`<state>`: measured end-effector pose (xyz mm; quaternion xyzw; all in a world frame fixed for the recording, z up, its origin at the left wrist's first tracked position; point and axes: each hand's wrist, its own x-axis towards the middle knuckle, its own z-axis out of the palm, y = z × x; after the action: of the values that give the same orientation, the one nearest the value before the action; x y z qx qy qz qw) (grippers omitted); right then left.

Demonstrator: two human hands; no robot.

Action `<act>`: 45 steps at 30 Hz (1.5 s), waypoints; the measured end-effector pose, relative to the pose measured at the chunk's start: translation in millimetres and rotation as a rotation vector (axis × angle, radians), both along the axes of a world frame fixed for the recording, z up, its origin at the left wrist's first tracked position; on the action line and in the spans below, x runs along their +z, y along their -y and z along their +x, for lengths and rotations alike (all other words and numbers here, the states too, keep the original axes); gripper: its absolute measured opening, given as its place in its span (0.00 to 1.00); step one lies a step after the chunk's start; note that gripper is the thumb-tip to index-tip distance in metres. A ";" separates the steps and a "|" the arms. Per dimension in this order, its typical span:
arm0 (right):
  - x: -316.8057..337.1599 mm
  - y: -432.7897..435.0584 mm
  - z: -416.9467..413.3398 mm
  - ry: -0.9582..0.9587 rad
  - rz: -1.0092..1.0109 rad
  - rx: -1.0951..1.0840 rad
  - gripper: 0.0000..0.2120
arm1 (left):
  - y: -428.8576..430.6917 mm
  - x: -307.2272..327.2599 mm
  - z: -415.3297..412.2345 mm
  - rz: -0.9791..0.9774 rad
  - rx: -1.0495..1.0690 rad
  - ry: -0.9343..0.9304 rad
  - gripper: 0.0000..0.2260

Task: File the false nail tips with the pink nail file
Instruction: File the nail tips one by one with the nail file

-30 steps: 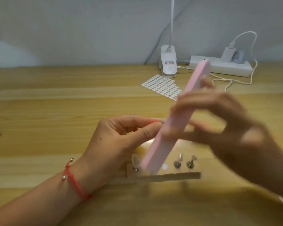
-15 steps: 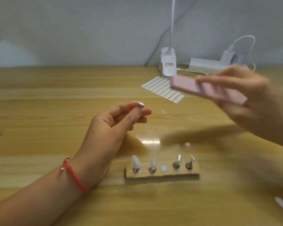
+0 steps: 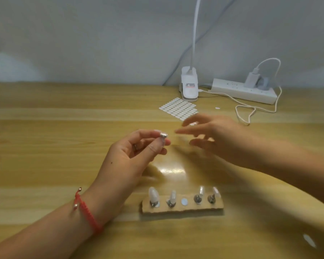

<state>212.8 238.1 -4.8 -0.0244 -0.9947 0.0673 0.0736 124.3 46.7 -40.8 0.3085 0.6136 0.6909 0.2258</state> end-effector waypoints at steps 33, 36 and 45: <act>-14.5 35.0 9.4 -0.505 -0.896 0.144 0.09 | -1.5 1.4 2.9 0.042 0.048 -0.027 0.11; -17.5 37.6 10.8 -0.504 -0.867 0.167 0.08 | -2.0 -1.0 1.8 0.039 0.067 -0.051 0.12; -18.7 45.7 15.5 -0.525 -0.920 0.107 0.09 | 1.2 -1.1 1.1 0.005 0.103 -0.215 0.09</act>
<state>228.3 192.4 -23.6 0.0141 -0.8106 0.5040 0.2980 125.4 45.6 -41.9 0.3493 0.6474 0.6663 0.1222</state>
